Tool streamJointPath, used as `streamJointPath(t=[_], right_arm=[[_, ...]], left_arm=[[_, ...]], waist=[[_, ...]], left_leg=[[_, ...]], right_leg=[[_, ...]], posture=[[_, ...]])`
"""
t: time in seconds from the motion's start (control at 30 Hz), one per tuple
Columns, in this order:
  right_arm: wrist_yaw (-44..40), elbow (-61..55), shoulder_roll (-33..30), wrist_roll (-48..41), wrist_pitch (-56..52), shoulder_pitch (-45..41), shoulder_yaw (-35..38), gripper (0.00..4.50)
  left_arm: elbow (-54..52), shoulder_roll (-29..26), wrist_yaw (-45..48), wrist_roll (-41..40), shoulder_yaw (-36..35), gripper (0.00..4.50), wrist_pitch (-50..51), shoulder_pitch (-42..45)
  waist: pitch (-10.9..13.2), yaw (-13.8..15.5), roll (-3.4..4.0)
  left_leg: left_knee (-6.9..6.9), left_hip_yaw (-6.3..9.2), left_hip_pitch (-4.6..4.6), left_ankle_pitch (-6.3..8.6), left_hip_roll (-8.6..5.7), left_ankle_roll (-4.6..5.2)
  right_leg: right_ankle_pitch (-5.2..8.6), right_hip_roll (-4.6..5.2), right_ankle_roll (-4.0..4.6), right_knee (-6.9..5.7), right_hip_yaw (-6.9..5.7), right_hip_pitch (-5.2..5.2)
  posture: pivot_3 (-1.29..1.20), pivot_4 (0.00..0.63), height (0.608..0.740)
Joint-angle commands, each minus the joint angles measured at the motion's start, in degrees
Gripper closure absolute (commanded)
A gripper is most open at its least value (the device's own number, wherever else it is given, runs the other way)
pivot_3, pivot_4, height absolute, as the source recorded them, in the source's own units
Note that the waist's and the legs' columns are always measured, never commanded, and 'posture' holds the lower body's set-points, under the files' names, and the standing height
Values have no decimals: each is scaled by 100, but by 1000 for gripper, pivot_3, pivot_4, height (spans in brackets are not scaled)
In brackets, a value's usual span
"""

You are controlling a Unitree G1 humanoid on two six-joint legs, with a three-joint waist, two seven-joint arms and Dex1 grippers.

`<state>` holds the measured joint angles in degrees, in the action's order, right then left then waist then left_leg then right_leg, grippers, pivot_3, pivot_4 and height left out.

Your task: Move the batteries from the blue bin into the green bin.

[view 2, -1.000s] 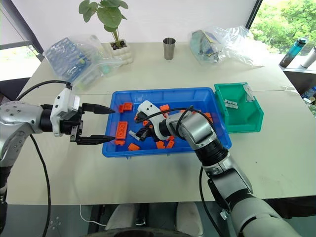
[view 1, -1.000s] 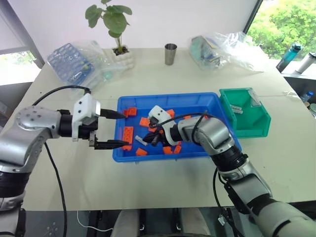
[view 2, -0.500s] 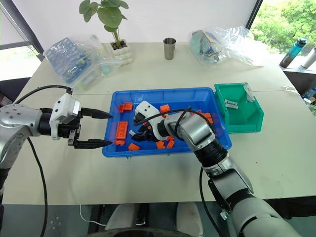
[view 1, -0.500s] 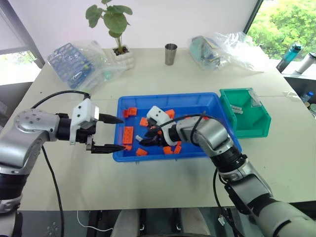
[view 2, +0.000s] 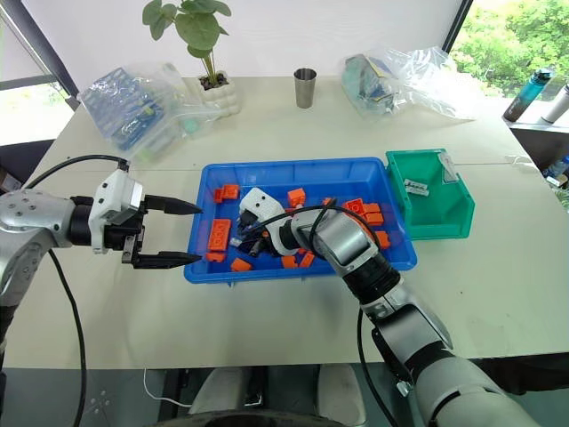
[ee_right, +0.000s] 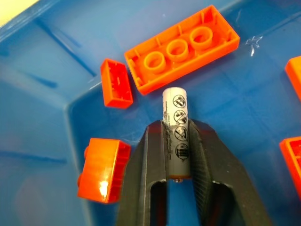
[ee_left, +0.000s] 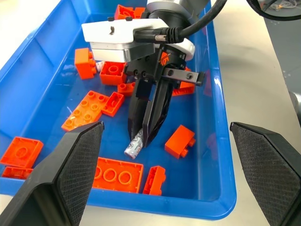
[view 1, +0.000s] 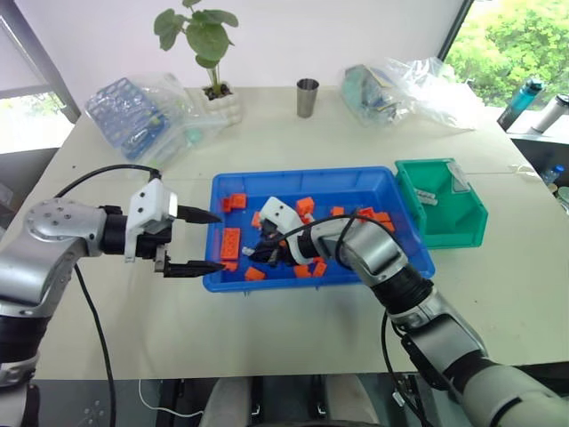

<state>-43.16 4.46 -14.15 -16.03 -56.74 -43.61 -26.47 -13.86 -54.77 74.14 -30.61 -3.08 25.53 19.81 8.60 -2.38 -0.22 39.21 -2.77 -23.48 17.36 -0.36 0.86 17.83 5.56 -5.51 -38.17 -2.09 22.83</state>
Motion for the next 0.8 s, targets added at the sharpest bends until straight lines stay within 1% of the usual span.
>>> streamJointPath(t=[0.03, 0.13, 0.17, 0.27, 0.3, 0.37, 0.43, 0.53, 0.6, 0.7, 0.8], right_arm=[[-24, -497, -66, -288, -385, -222, 514, 4433], [107, -994, -266, -698, -997, -515, 1423, 4433], [127, -1192, -526, -770, -1137, -592, 1765, 4433], [192, -1593, -1578, -808, -1418, -563, 2658, 4433], [217, -1649, -1803, -832, -1465, -520, 2827, 4433], [270, -1614, -2449, -774, -1545, -346, 3300, 4433], [296, -1526, -2904, -764, -1557, -170, 3619, 4433], [321, -1310, -3445, -675, -1427, 195, 3932, 4433], [361, -1187, -3658, -614, -1283, 458, 3997, 4433], [426, -950, -3805, -528, -1030, 824, 4054, 4433], [579, -644, -3808, -390, -748, 987, 4066, 4433]], left_arm=[[-24, 96, -40, -44, -109, 0, -115, 26], [-17, 295, -158, -111, -102, 0, -56, 18], [-34, 399, -230, -103, -78, 0, -75, 21], [-54, 704, -420, -73, -21, 0, -122, 68], [-52, 757, -446, -66, -19, 0, -118, 78], [20, 852, -493, -52, -50, 0, -164, 108], [95, 918, -531, -62, -90, 0, -168, 134], [158, 965, -513, -135, -138, 0, -167, 135], [177, 984, -511, -135, -127, 0, -173, 144], [184, 990, -530, -135, -104, 0, -156, 174], [194, 981, -554, -133, -101, 0, -139, 226]], waist=[[1, 5, 1], [5, 19, 3], [5, 29, 3], [7, 177, 1], [7, 197, -1], [7, 188, -2], [8, 165, -2], [12, 129, 7], [13, 131, 7], [12, 136, 7], [14, 159, 9]], left_leg=[[0, 0, 0, 0, 0, 0], [0, 0, -2, 0, 0, 0], [0, 0, -3, 0, 0, 0], [1, 0, -4, 4, -2, 7], [1, 3, -5, 6, -3, 9], [0, 4, -5, 9, -8, 14], [0, 0, -5, 10, -9, 16], [-2, -10, -4, 8, -4, 15], [-2, -11, -3, 8, 2, 15], [-1, -14, 0, 8, 3, 16], [-1, -16, 0, 8, 2, 16]], right_leg=[[0, 0, 0, 0, 0, 1], [0, 2, 0, 0, 0, 0], [0, 3, 0, 1, 0, 1], [0, 7, 0, 4, 0, 1], [0, 8, 0, 9, -2, -3], [0, 12, 0, 15, -1, -6], [0, 14, 0, 18, 0, -7], [0, 10, 0, 18, 5, -3], [0, 4, 0, 18, 6, -4], [0, 3, 0, 18, 8, -6], [0, 4, 0, 18, 10, -5]], posture=[[0, 150, 716], [0, 150, 716], [0, 150, 716], [0, 150, 716], [0, 150, 716], [0, 150, 716], [0, 150, 716], [0, 150, 716], [0, 150, 716], [0, 150, 716], [0, 150, 716]])
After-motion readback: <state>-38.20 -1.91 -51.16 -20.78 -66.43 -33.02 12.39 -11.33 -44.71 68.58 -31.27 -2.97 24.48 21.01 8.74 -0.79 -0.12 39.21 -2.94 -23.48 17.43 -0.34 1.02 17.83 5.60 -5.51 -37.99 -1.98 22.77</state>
